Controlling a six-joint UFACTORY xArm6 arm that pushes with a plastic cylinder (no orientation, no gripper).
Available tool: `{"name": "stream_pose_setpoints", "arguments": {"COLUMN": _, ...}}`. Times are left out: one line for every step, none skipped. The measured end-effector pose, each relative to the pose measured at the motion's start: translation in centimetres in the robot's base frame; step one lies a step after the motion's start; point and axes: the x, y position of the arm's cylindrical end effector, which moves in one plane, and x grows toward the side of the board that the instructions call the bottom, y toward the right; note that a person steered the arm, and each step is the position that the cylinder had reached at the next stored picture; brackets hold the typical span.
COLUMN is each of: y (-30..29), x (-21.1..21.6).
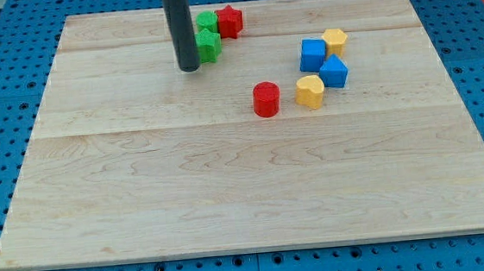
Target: Nudge red circle down a bit
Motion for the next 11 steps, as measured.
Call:
{"name": "stream_pose_setpoints", "arguments": {"y": 2.7, "x": -0.2}}
{"name": "stream_pose_setpoints", "arguments": {"y": 2.7, "x": -1.9}}
{"name": "stream_pose_setpoints", "arguments": {"y": 2.7, "x": -2.7}}
{"name": "stream_pose_setpoints", "arguments": {"y": 4.0, "x": 1.3}}
{"name": "stream_pose_setpoints", "arguments": {"y": 5.7, "x": 3.5}}
{"name": "stream_pose_setpoints", "arguments": {"y": 5.4, "x": 3.5}}
{"name": "stream_pose_setpoints", "arguments": {"y": 3.8, "x": 3.5}}
{"name": "stream_pose_setpoints", "arguments": {"y": 3.7, "x": 3.5}}
{"name": "stream_pose_setpoints", "arguments": {"y": 3.7, "x": 3.5}}
{"name": "stream_pose_setpoints", "arguments": {"y": 3.7, "x": 3.6}}
{"name": "stream_pose_setpoints", "arguments": {"y": 5.0, "x": 3.7}}
